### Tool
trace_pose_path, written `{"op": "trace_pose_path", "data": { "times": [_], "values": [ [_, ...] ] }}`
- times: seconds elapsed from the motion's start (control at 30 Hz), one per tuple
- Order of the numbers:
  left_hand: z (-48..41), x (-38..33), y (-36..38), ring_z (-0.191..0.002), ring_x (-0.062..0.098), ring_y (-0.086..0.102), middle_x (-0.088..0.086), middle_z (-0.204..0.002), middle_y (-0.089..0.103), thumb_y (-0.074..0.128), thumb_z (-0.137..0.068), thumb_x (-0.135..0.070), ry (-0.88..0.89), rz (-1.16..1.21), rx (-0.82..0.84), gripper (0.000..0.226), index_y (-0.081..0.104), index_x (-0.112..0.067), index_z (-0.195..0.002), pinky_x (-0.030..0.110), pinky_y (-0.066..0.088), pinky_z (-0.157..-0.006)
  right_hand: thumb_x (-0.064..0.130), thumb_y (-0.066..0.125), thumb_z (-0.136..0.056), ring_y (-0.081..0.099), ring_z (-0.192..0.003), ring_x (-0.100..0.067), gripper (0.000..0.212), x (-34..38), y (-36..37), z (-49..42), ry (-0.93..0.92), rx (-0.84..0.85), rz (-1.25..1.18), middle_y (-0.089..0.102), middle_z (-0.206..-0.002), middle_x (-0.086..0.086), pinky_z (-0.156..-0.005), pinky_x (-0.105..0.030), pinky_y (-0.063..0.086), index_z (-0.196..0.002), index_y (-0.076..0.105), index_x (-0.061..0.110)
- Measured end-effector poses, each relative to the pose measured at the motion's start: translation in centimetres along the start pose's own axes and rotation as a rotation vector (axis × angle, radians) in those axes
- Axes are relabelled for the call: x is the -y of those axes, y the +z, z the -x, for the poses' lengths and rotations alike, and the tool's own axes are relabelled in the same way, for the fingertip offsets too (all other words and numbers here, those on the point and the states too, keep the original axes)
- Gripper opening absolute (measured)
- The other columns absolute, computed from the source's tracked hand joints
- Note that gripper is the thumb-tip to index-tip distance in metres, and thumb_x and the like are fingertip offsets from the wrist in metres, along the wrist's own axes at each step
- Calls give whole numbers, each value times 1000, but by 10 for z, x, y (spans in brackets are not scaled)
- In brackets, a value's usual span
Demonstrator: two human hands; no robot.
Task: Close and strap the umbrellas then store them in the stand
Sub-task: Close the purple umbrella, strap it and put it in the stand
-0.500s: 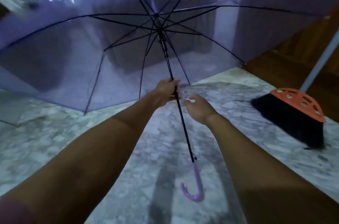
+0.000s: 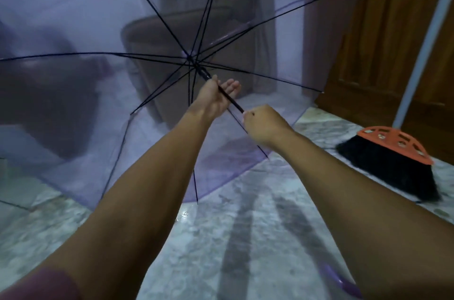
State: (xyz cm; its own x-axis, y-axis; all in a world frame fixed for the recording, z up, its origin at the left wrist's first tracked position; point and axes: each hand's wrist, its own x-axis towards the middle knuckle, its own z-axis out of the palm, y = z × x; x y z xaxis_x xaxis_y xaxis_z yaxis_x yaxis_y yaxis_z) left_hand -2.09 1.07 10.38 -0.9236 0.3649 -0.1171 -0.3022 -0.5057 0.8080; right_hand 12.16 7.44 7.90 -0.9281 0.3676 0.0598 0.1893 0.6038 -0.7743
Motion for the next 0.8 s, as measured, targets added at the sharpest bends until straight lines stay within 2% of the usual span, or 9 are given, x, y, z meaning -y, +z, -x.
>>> {"op": "trace_pose_path", "data": {
  "times": [0.07, 0.13, 0.2, 0.27, 0.37, 0.47, 0.53, 0.63, 0.8],
  "values": [
    [-6, -11, -5, -73, 23, 55, 14, -85, 50, 27, -107, -25, 48, 79, -60, 31, 40, -5, -87, 40, 50, -85, 12, 34, -102, 58, -98, -33, 35, 4, -5, 7, -17, 26, 59, 63, -114, -24, -78, -31, 41, -114, 64, -3],
    [-11, -19, -9, -63, 19, 48, 11, -74, 44, 25, -107, -24, 70, 150, -112, 36, 41, -7, -79, 32, 57, -65, 4, 34, -101, 56, -95, -35, 31, 9, -8, 17, -37, 18, 115, 59, -105, -27, -73, -31, 40, -101, 65, 0],
    [-13, -23, -8, -55, 16, 38, 7, -67, 36, 22, -107, -22, 82, 185, -130, 39, 37, -11, -73, 26, 53, -45, 3, 36, -100, 46, -82, -29, 30, 12, -12, 24, -44, 16, 116, 49, -90, -19, -67, -29, 35, -77, 55, 8],
    [-10, -22, -5, -51, 15, 26, 4, -64, 25, 16, -106, -18, 90, 170, -120, 40, 31, -14, -70, 24, 44, -45, 5, 39, -99, 42, -75, -27, 31, 11, -14, 26, -20, 34, 55, 47, -85, -17, -61, -28, 32, -71, 54, 6],
    [-10, -21, -7, -36, 13, 22, 1, -64, 17, 10, -102, -10, 95, 108, -122, 37, 26, -16, -68, 23, 29, -47, 16, 44, -101, 43, -67, -25, 23, 1, -20, 30, 42, 141, -163, 47, -84, -17, -53, -28, 34, -91, 61, 4],
    [-12, -27, -12, -26, 12, 19, 0, -63, 16, 10, -102, -10, 94, 89, -136, 37, 25, -17, -69, 15, 25, -36, 39, 45, -103, 35, -45, -15, 36, -15, -30, 42, 166, 327, -424, 41, -69, -5, -44, -25, 44, -103, 62, 7],
    [-15, -29, -14, -26, 12, 19, 0, -64, 16, 11, -103, -11, 101, 94, -136, 37, 25, -17, -69, 12, 25, -34, 45, 42, -103, 26, -42, -12, 39, -23, -31, 46, 196, 377, -426, 35, -64, 0, -40, -21, 33, -105, 61, 11],
    [-15, -28, -16, -25, 12, 20, 0, -63, 17, 13, -103, -13, 102, 81, -131, 37, 26, -17, -68, 12, 23, -32, 41, 38, -105, 18, -43, -13, 36, -23, -28, 45, 153, 329, -384, 29, -60, 0, -43, -21, 17, -93, 56, 13],
    [-16, -30, -20, -25, 12, 20, 1, -55, 21, 18, -100, -8, 51, 129, -111, 34, 24, -17, -67, 14, 20, -29, 35, 35, -106, 23, -42, -15, 37, -1, -22, 44, 78, 236, -250, 31, -59, -5, -42, -22, 19, -83, 52, 12]
  ]
}}
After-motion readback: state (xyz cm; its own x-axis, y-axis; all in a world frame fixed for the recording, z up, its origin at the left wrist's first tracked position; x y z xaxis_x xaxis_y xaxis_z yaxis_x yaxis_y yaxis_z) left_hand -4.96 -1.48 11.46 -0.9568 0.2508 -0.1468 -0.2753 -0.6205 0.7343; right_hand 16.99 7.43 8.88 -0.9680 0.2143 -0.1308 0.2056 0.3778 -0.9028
